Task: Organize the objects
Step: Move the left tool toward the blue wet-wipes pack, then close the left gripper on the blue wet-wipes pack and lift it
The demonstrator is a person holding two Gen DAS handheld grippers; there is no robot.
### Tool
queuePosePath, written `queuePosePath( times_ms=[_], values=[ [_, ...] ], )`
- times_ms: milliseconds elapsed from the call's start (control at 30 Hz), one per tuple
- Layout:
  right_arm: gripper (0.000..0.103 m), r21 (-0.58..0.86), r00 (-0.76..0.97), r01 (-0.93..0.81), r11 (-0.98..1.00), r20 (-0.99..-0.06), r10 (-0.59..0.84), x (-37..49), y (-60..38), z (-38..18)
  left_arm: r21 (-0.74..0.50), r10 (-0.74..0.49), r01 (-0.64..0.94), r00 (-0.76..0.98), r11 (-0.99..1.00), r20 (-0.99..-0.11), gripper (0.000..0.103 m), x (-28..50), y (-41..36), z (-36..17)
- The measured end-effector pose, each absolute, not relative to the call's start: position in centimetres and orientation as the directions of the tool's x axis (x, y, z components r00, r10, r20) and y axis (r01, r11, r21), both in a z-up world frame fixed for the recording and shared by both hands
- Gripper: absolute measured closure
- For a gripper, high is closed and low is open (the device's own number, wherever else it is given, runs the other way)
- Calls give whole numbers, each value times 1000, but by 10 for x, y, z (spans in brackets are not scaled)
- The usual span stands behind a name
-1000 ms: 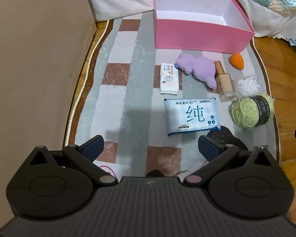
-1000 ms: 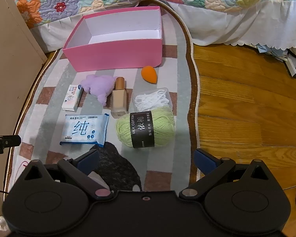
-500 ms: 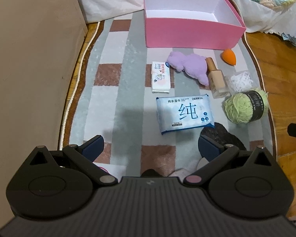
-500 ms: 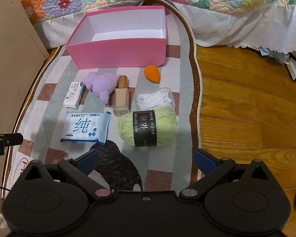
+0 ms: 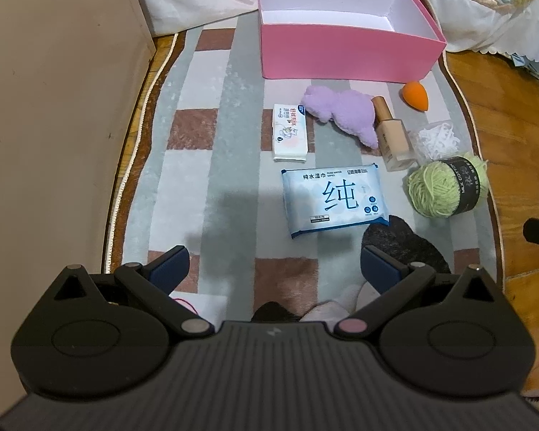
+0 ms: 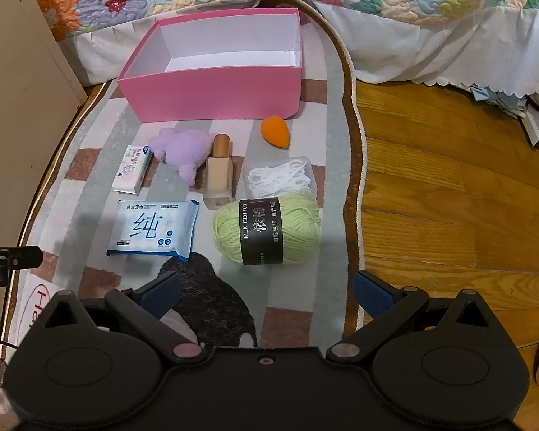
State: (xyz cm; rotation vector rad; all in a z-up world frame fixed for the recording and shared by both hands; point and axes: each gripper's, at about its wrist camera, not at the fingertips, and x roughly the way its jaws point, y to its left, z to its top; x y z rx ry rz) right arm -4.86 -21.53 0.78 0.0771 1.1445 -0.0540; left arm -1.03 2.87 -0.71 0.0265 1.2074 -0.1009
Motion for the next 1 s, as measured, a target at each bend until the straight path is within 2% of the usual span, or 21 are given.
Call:
queuePosePath(
  times_ms=[700, 867, 1000],
  values=[
    [0, 30, 401, 58, 998, -916, 4, -45, -213, 3, -73, -109, 120, 329, 990, -938, 2, -7, 28, -11],
    [0, 44, 507, -57, 997, -859, 67, -43, -207, 24, -54, -99, 135, 357, 989, -929, 2, 7, 32, 3],
    [0, 15, 598, -255, 967, -783, 170, -32, -193, 24, -82, -115, 104, 383, 991, -917, 2, 27, 40, 6]
  ],
)
